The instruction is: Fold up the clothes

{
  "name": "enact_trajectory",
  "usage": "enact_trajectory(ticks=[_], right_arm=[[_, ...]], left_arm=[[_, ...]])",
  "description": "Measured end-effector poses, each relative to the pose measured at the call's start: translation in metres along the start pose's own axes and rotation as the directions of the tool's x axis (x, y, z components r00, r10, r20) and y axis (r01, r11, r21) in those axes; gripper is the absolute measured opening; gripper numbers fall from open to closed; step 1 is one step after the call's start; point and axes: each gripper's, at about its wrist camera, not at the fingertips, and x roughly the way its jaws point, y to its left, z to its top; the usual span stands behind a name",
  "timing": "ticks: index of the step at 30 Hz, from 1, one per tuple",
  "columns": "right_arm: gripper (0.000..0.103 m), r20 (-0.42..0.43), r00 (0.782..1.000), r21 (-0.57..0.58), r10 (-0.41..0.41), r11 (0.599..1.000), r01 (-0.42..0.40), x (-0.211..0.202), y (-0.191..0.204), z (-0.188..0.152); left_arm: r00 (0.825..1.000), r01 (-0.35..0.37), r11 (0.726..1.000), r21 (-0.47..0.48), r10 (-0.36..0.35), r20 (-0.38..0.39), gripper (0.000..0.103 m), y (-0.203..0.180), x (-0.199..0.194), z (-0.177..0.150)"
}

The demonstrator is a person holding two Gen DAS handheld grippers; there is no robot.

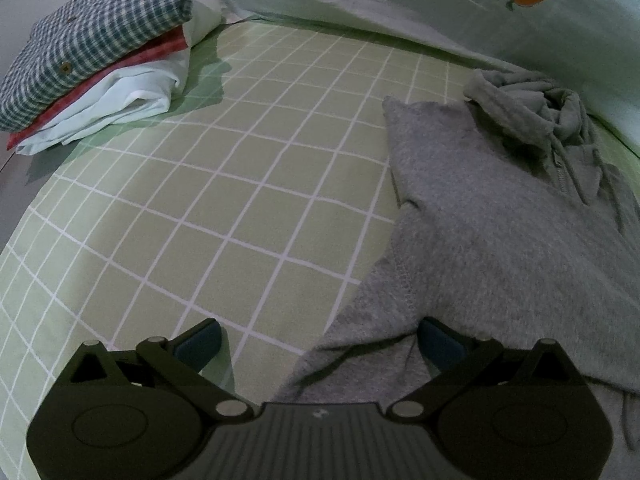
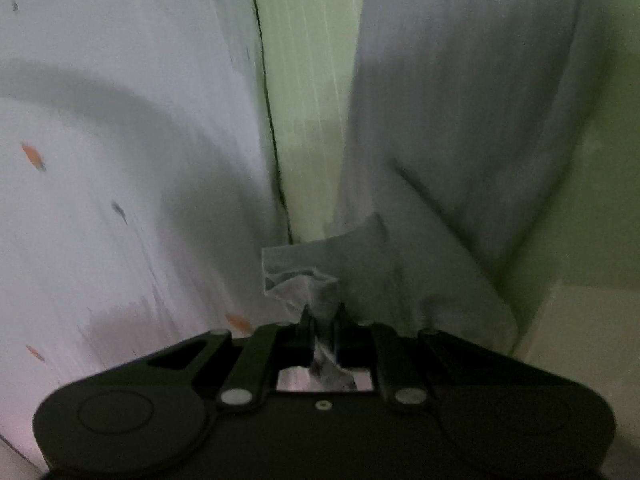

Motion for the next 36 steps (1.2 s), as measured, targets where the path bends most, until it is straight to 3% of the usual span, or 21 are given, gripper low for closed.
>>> enact_trajectory(ticks=[4,6,7,8,10,13,15,17,19,21,23,25,28,32,36], right_arm=[[0.009,-0.167,0.985,-0.12,-0.04,0.993,0.02,0.044,0.018,-0.032],[0.012,-0.245,0.966,-0.269,-0.083,0.963,0.014,0.061,0.035,-0.05],[0.016,-0.268,0.955,-0.372,-0.126,0.928,0.019,0.068,0.045,-0.061],[0.022,-0.269,0.944,-0.481,-0.19,0.876,0.039,0.075,0.055,-0.072],[0.061,-0.239,0.919,-0.683,-0.314,0.727,0.071,0.087,0.073,-0.094],[0.082,-0.108,0.909,-0.884,-0.403,0.457,0.098,0.085,0.088,-0.12],[0.09,-0.027,0.917,-0.948,-0.397,0.303,0.103,0.078,0.095,-0.128],[0.099,0.055,0.932,-0.969,-0.357,0.205,0.136,0.064,0.098,-0.123],[0.102,0.18,0.929,-0.968,-0.322,0.11,0.226,0.057,0.096,-0.112],[0.102,0.321,0.891,-0.937,-0.32,0.032,0.349,0.052,0.089,-0.094],[0.103,0.451,0.83,-0.883,-0.328,-0.032,0.467,0.047,0.082,-0.075],[0.103,0.531,0.776,-0.833,-0.34,-0.041,0.552,0.039,0.074,-0.057],[0.103,0.599,0.718,-0.768,-0.355,0.001,0.641,0.022,0.059,-0.032],[0.103,0.664,0.662,-0.687,-0.348,0.065,0.724,0.007,0.044,-0.01],[0.103,0.733,0.606,-0.625,-0.309,0.047,0.78,0.006,0.033,-0.004]], left_arm=[[1.0,0.001,1.0,0.0,-0.001,0.0,0.103,0.0,0.0,-0.001],[1.0,0.001,1.0,0.0,-0.001,0.0,0.103,0.0,0.0,-0.001],[1.0,0.001,1.0,0.0,-0.001,0.0,0.103,0.0,0.0,-0.001],[1.0,0.001,1.0,0.0,-0.001,-0.001,0.103,0.0,0.0,-0.001],[1.0,0.001,1.0,0.0,-0.001,-0.001,0.103,0.0,0.0,-0.001],[1.0,0.0,1.0,-0.004,0.0,-0.002,0.103,-0.001,0.0,0.0],[1.0,0.0,1.0,-0.006,0.0,-0.005,0.103,-0.001,0.0,0.0],[1.0,0.0,1.0,-0.009,0.0,-0.01,0.103,-0.001,0.0,0.001],[1.0,0.001,1.0,-0.012,-0.001,-0.024,0.103,0.0,-0.001,0.001],[0.999,0.002,1.0,-0.019,-0.003,-0.045,0.103,0.0,-0.002,0.002],[0.999,0.011,1.0,-0.018,-0.012,-0.046,0.103,-0.001,-0.007,-0.001],[0.999,0.027,1.0,0.008,-0.027,-0.025,0.103,-0.005,-0.015,-0.005],[0.998,0.054,0.995,0.083,-0.057,0.036,0.103,-0.016,-0.032,-0.006],[0.984,0.122,0.969,0.217,-0.147,0.103,0.103,-0.038,-0.051,-0.001],[0.961,0.234,0.921,0.312,-0.268,0.072,0.103,-0.069,-0.052,0.008]])
